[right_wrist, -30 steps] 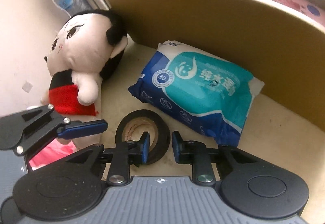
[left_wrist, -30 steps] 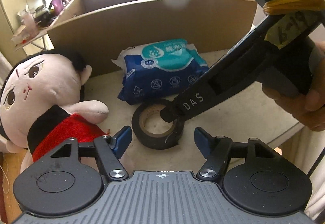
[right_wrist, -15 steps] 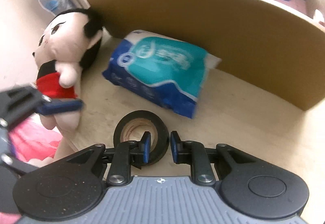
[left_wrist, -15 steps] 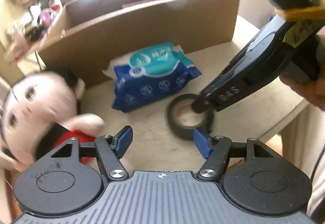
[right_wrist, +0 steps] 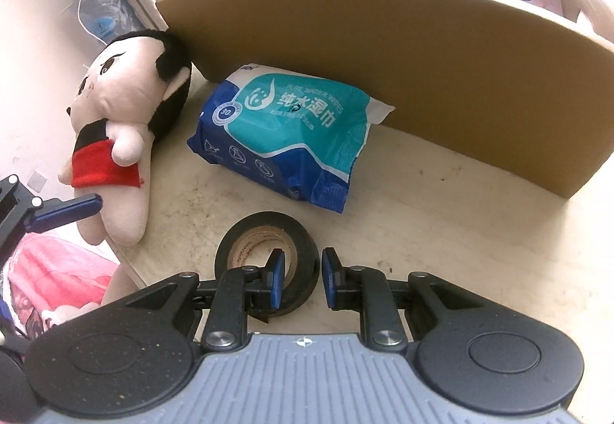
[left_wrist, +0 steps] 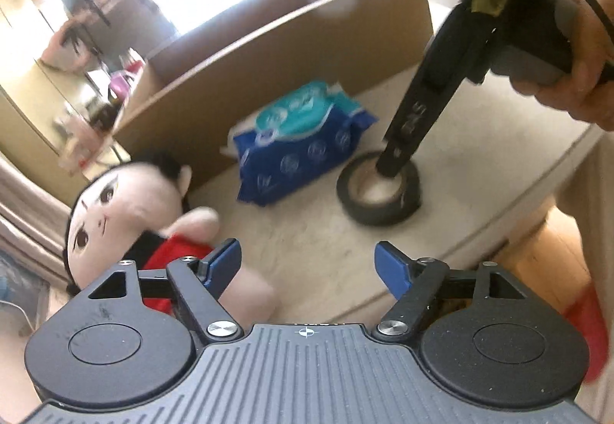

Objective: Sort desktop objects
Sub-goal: 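Hook the right gripper into the black tape roll's hole and close, then lift the tape roll with the right gripper over the cardboard box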

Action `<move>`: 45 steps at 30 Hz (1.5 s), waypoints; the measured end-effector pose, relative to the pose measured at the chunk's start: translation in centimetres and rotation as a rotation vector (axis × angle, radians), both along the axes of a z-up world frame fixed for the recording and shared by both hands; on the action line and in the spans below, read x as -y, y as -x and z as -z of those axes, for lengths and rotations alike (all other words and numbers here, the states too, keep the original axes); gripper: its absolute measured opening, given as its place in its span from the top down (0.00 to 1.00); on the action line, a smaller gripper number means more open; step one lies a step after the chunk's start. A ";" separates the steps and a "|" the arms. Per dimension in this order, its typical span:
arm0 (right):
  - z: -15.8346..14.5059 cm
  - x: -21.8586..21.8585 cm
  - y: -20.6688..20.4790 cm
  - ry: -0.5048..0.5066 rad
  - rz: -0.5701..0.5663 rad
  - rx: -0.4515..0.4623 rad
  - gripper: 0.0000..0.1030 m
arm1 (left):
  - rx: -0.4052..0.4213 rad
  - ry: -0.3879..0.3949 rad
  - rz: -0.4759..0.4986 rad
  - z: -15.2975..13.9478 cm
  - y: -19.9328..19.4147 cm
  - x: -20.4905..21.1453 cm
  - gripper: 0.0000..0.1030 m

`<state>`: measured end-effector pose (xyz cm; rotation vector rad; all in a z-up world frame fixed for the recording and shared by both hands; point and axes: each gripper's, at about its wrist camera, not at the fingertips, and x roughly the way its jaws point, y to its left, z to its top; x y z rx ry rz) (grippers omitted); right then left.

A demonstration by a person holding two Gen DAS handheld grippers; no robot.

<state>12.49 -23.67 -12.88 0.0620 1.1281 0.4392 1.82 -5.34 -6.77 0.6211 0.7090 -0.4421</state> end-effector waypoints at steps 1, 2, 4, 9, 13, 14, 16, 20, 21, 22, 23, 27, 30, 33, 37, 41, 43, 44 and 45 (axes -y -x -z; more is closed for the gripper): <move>0.0 0.0 -0.1 -0.002 0.000 -0.002 0.78 | 0.006 0.013 -0.001 0.1 -0.1 0.4 0.22; 0.0 0.0 -0.1 -0.005 0.000 -0.004 0.78 | 0.008 0.037 0.000 0.1 -0.3 0.7 0.22; 0.0 0.1 -0.2 -0.013 0.004 -0.009 0.79 | 0.008 0.097 0.013 0.1 -0.6 1.1 0.22; 0.1 0.9 -0.3 -0.047 0.019 -0.024 0.79 | -0.056 0.213 0.061 1.1 -1.7 1.7 0.22; 0.1 0.9 -0.5 -0.050 0.019 -0.031 0.79 | -0.106 0.256 0.040 2.3 -2.3 2.2 0.24; 0.1 0.9 -0.5 -0.048 0.016 -0.033 0.79 | -0.116 0.269 0.029 2.4 -2.5 2.2 0.24; 0.1 0.9 -0.6 -0.049 0.012 -0.038 0.79 | -0.132 0.290 -0.001 2.5 -2.7 2.1 0.28; 0.1 0.9 -0.9 -0.048 0.009 -0.053 0.79 | -0.156 0.305 -0.033 2.9 -3.1 2.1 0.35; 0.1 0.9 -0.9 -0.047 0.008 -0.054 0.79 | -0.155 0.308 -0.035 3.0 -3.2 2.0 0.36; 0.1 0.8 -0.9 -0.046 0.006 -0.054 0.79 | -0.154 0.315 -0.037 3.0 -3.1 2.0 0.36; 0.1 0.8 -0.9 -0.042 0.003 -0.053 0.79 | -0.156 0.323 -0.040 3.0 -3.2 1.9 0.36; 0.1 0.6 -0.8 -0.037 -0.004 -0.053 0.78 | -0.156 0.341 -0.043 3.0 -3.2 1.9 0.37; 0.1 0.6 -0.7 -0.031 -0.004 -0.049 0.78 | -0.149 0.347 -0.044 3.1 -2.9 2.1 0.37; 0.1 0.7 -0.7 -0.032 -0.002 -0.049 0.78 | -0.142 0.353 -0.044 3.1 -2.6 2.3 0.37; 0.0 1.1 -0.9 -0.051 0.015 -0.066 0.78 | -0.133 0.345 -0.035 3.1 -2.2 2.5 0.37; -0.4 1.6 -0.8 -0.072 0.034 -0.072 0.78 | -0.122 0.348 -0.028 2.7 -1.6 2.8 0.37; -0.6 1.6 -0.7 -0.069 0.036 -0.066 0.78 | -0.117 0.358 -0.027 2.4 -1.4 2.8 0.37; -0.8 1.7 -0.6 -0.066 0.038 -0.060 0.78 | -0.112 0.363 -0.026 2.2 -1.3 2.9 0.37; -1.0 1.6 -0.6 -0.064 0.038 -0.055 0.78 | -0.107 0.365 -0.026 2.0 -1.1 3.0 0.37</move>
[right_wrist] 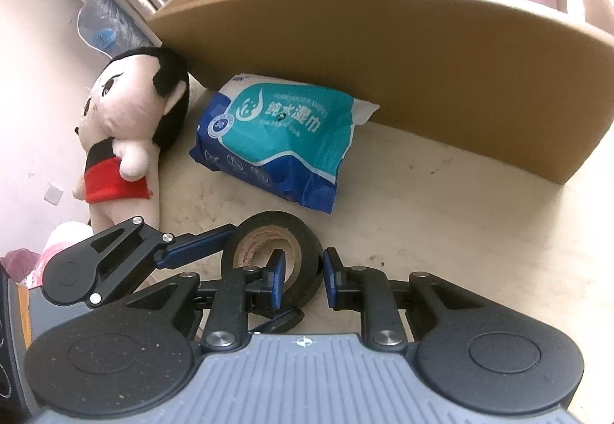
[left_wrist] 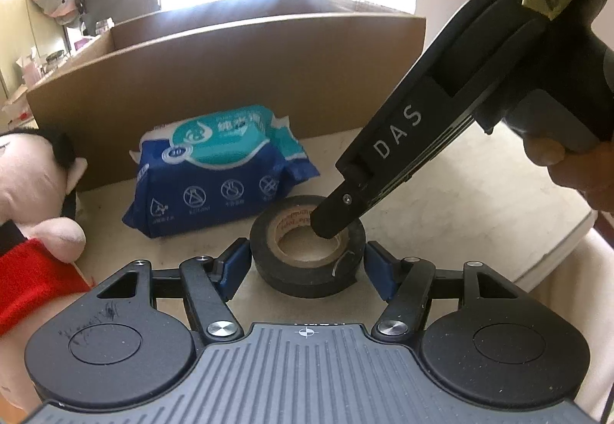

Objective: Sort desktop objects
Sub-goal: 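Lift the tape roll with the right gripper over the cardboard box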

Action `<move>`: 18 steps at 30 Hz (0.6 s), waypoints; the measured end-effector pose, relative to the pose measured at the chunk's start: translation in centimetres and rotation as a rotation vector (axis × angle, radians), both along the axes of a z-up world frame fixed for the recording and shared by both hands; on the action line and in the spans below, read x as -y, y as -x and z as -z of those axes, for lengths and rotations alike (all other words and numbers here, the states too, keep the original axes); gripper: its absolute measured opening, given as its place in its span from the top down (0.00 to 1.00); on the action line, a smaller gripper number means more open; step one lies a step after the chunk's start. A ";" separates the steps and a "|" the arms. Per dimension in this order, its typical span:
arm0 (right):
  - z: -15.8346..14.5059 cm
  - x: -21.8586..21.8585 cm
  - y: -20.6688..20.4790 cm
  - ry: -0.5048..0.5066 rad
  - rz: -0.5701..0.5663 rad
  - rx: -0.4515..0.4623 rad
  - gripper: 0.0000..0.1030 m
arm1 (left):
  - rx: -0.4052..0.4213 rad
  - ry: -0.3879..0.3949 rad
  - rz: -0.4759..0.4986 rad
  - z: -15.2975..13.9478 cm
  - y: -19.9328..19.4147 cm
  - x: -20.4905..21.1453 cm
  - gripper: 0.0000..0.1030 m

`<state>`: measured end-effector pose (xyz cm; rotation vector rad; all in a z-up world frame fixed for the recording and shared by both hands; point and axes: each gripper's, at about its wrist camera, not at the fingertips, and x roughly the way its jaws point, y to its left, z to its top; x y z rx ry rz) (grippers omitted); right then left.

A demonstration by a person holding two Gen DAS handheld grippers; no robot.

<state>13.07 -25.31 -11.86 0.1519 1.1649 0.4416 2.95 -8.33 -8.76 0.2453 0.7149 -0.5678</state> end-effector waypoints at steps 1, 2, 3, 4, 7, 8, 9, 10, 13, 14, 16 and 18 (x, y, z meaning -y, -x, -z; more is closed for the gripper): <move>-0.2 0.0 0.1 0.002 0.001 0.007 0.78 | 0.007 0.002 -0.001 -0.2 0.2 0.1 0.37; -0.5 0.1 0.2 0.003 0.002 0.015 0.78 | 0.014 0.005 -0.002 -0.5 0.4 0.2 0.37; -0.7 0.1 0.3 0.003 0.004 0.022 0.78 | 0.020 0.008 -0.002 -0.7 0.5 0.3 0.37; -0.9 0.2 0.5 0.001 0.007 0.028 0.78 | 0.026 0.010 -0.003 -1.0 1.0 0.4 0.37; -1.8 0.5 0.9 -0.009 0.016 0.046 0.77 | 0.045 0.011 -0.003 -1.7 1.8 0.8 0.37; -2.2 0.5 1.1 -0.012 0.017 0.053 0.78 | 0.055 0.012 -0.004 -2.1 2.6 0.9 0.37; -2.5 0.5 1.2 -0.015 0.018 0.062 0.78 | 0.063 0.012 -0.004 -2.4 2.9 0.9 0.37; -2.9 0.6 1.4 -0.018 0.019 0.074 0.77 | 0.072 0.013 -0.004 -2.7 3.0 1.2 0.37; -4.2 0.9 2.0 -0.025 0.023 0.106 0.77 | 0.097 0.018 -0.007 -3.6 2.3 1.2 0.37; -4.5 1.0 2.2 -0.027 0.025 0.116 0.77 | 0.105 0.021 -0.008 -3.8 2.0 1.2 0.37; -5.3 1.2 2.5 -0.032 0.029 0.138 0.77 | 0.120 0.024 -0.008 -4.4 1.2 1.0 0.37; -6.2 1.4 2.8 -0.038 0.032 0.163 0.77 | 0.144 0.024 -0.005 -5.1 1.3 1.2 0.37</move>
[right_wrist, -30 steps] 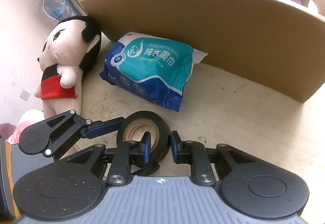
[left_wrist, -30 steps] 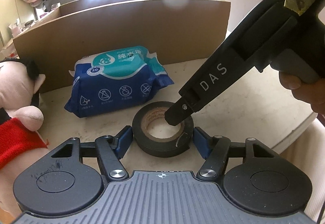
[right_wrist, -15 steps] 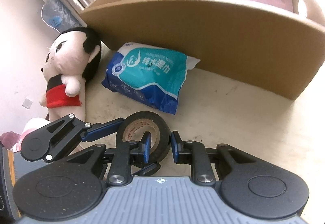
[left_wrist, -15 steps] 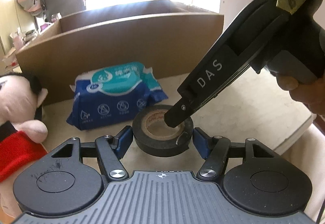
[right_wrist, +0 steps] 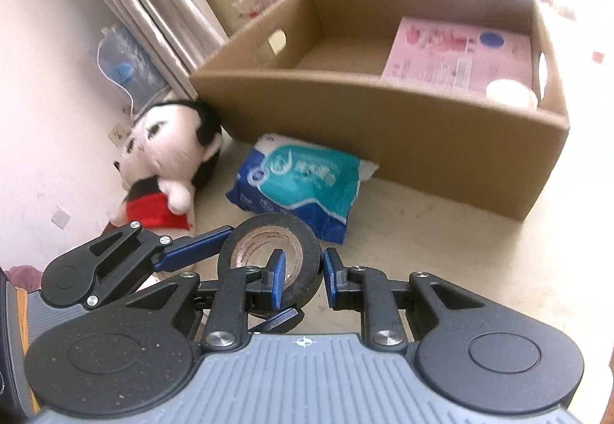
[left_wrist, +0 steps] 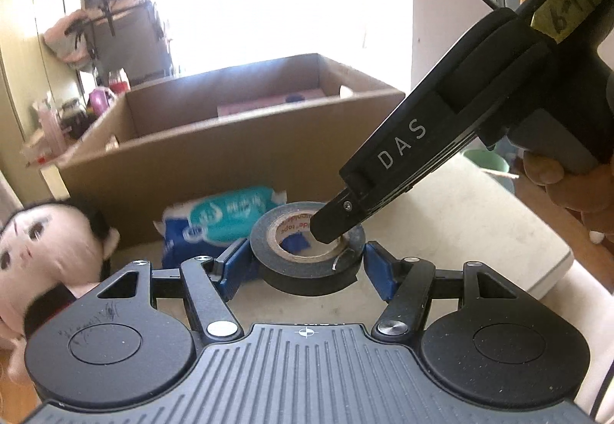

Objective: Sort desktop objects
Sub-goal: 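Lift the tape roll with the right gripper over the cardboard box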

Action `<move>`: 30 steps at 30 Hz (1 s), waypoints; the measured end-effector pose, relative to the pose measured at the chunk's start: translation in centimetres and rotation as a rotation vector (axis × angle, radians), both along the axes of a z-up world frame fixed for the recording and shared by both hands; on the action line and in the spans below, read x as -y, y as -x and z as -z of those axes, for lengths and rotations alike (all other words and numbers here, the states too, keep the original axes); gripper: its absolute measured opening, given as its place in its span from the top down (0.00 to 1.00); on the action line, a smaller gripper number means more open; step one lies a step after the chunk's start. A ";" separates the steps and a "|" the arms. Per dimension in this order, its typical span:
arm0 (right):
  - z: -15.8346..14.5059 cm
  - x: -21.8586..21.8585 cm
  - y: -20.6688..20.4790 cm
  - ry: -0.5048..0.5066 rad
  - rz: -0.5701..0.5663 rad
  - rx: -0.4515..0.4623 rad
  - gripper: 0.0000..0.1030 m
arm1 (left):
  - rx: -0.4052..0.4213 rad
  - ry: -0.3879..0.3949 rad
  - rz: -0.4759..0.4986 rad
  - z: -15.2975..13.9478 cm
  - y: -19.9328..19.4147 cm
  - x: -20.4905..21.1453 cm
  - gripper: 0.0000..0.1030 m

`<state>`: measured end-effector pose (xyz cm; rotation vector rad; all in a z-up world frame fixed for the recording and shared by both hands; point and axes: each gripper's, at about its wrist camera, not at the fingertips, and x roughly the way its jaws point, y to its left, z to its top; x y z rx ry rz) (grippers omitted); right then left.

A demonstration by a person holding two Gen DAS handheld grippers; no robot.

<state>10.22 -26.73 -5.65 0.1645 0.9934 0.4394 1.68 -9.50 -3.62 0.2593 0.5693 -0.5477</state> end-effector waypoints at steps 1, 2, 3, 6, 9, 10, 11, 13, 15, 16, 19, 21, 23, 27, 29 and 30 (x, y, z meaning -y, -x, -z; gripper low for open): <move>-0.5 0.2 0.1 -0.003 0.002 0.012 0.77 | 0.010 0.000 0.002 -0.2 -0.5 -0.1 0.37; -0.9 0.3 0.2 -0.006 0.004 0.026 0.77 | 0.023 0.000 0.003 -0.6 -0.6 0.0 0.37; -1.4 0.5 0.2 -0.009 0.005 0.037 0.77 | 0.034 0.000 0.004 -0.9 -0.7 0.1 0.37; -2.7 0.9 0.1 -0.019 0.013 0.073 0.77 | 0.071 0.004 0.007 -1.9 -1.1 0.4 0.37; -4.1 1.7 -0.3 -0.038 0.026 0.107 0.77 | 0.104 0.017 0.010 -2.9 -1.9 0.7 0.37; -4.5 1.9 -0.5 -0.044 0.031 0.115 0.77 | 0.116 0.021 0.012 -3.2 -2.2 0.8 0.37; -4.9 2.1 -0.7 -0.050 0.036 0.122 0.77 | 0.128 0.024 0.016 -3.5 -2.4 1.0 0.37; -5.7 2.7 -1.2 -0.060 0.047 0.136 0.77 | 0.153 0.025 0.023 -4.1 -2.9 1.3 0.37; -6.5 3.1 -2.0 -0.067 0.056 0.153 0.77 | 0.176 0.027 0.034 -4.7 -3.8 1.7 0.37; -6.8 3.4 -2.4 -0.069 0.061 0.163 0.77 | 0.186 0.027 0.040 -5.0 -4.4 1.9 0.37; -7.5 4.2 -3.8 -0.073 0.072 0.178 0.77 | 0.205 0.025 0.055 -5.7 -6.0 2.7 0.37; -7.8 5.0 -5.2 -0.079 0.078 0.170 0.77 | 0.215 0.020 0.063 -6.0 -7.1 3.4 0.37; -7.8 5.7 -7.0 -0.081 0.082 0.147 0.77 | 0.212 0.016 0.069 -6.1 -8.7 4.0 0.37; -6.9 6.9 -10.6 -0.055 0.083 0.088 0.77 | 0.126 0.047 0.085 -5.4 -12.5 4.9 0.37; -6.1 7.3 -12.2 -0.029 0.080 0.052 0.77 | 0.075 0.056 0.100 -4.7 -14.3 5.5 0.37; -5.8 7.4 -12.8 -0.016 0.074 0.036 0.77 | 0.056 0.053 0.107 -4.4 -15.1 5.8 0.37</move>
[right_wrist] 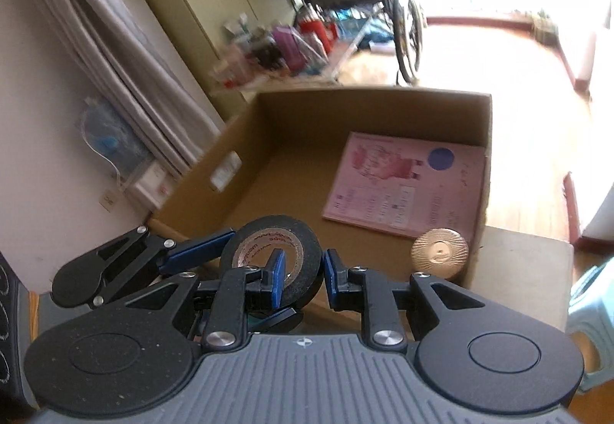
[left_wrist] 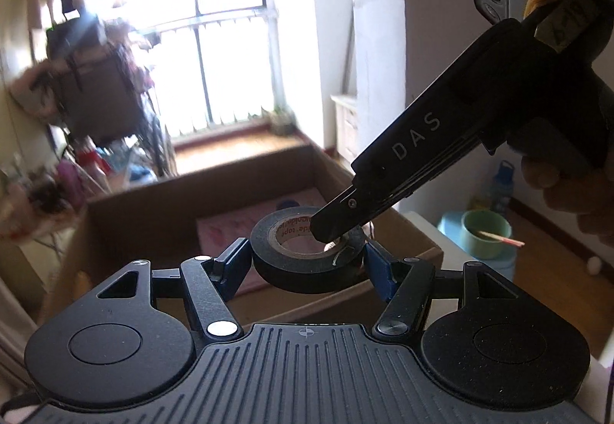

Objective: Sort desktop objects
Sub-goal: 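Lift the tape roll with the right gripper over the cardboard box, then lower the tape roll into the box beside the jar and open the right gripper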

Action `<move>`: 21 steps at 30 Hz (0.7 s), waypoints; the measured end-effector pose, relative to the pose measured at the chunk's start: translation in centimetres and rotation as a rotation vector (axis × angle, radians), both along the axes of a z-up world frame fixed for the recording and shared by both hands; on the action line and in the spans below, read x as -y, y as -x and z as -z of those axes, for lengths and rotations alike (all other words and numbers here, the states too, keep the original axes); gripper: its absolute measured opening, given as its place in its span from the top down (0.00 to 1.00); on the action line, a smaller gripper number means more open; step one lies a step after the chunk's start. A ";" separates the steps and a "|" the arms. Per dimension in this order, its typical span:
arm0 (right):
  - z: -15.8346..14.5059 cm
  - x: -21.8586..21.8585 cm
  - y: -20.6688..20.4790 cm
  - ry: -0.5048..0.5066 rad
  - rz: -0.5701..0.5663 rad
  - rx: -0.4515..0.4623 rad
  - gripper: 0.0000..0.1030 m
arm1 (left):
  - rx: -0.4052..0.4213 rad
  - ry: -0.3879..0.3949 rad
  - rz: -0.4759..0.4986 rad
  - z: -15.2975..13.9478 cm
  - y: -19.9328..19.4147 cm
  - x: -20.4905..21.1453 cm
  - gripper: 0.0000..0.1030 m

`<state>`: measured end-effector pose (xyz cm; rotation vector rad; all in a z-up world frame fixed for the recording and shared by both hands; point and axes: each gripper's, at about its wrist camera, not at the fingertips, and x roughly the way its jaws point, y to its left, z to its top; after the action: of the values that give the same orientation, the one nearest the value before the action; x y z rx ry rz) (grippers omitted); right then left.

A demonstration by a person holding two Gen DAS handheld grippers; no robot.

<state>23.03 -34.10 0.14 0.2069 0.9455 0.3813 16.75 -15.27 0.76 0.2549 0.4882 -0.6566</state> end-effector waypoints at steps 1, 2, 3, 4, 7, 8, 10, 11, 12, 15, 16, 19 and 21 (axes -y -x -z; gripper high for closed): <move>0.4 0.2 -0.6 0.012 -0.002 -0.023 0.77 | -0.018 -0.008 0.009 0.3 -0.7 0.3 0.37; 0.8 0.3 -1.3 0.026 -0.006 -0.051 0.77 | -0.041 -0.017 0.021 0.7 -1.5 0.6 0.37; 1.2 0.3 -1.8 0.040 -0.012 -0.073 0.76 | -0.064 -0.024 0.031 1.0 -2.2 0.8 0.37; 1.7 0.4 -2.5 0.055 -0.019 -0.100 0.76 | -0.085 -0.031 0.040 1.3 -2.7 1.0 0.37; 2.7 0.4 -3.9 0.093 -0.037 -0.160 0.76 | -0.141 -0.045 0.065 2.1 -4.4 1.6 0.37; 2.9 0.4 -4.3 0.108 -0.044 -0.178 0.76 | -0.169 -0.040 0.072 2.4 -5.1 1.6 0.37; 3.3 0.3 -5.0 0.133 -0.056 -0.211 0.76 | -0.224 -0.024 0.081 2.9 -6.2 1.6 0.37; 3.5 0.3 -5.4 0.146 -0.064 -0.229 0.76 | -0.249 -0.017 0.084 3.1 -6.5 1.8 0.37; 3.6 0.3 -5.7 0.155 -0.071 -0.248 0.76 | -0.271 -0.012 0.089 3.3 -7.0 1.8 0.37; 4.3 0.7 -6.9 0.153 -0.080 -0.322 0.76 | -0.337 -0.001 0.105 3.6 -8.3 1.8 0.37; 4.4 0.8 -7.3 0.155 -0.081 -0.347 0.76 | -0.364 0.009 0.109 3.7 -8.7 1.8 0.37; 4.8 0.6 -8.1 0.192 -0.102 -0.397 0.76 | -0.455 0.035 0.119 4.0 -9.9 1.8 0.38; 5.0 0.5 -8.5 0.227 -0.119 -0.425 0.76 | -0.497 0.045 0.130 4.2 -9.9 2.1 0.38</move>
<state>31.51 -34.56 -4.86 0.0219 1.4155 0.3411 26.69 -17.34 -3.44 0.0778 0.9369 -0.8608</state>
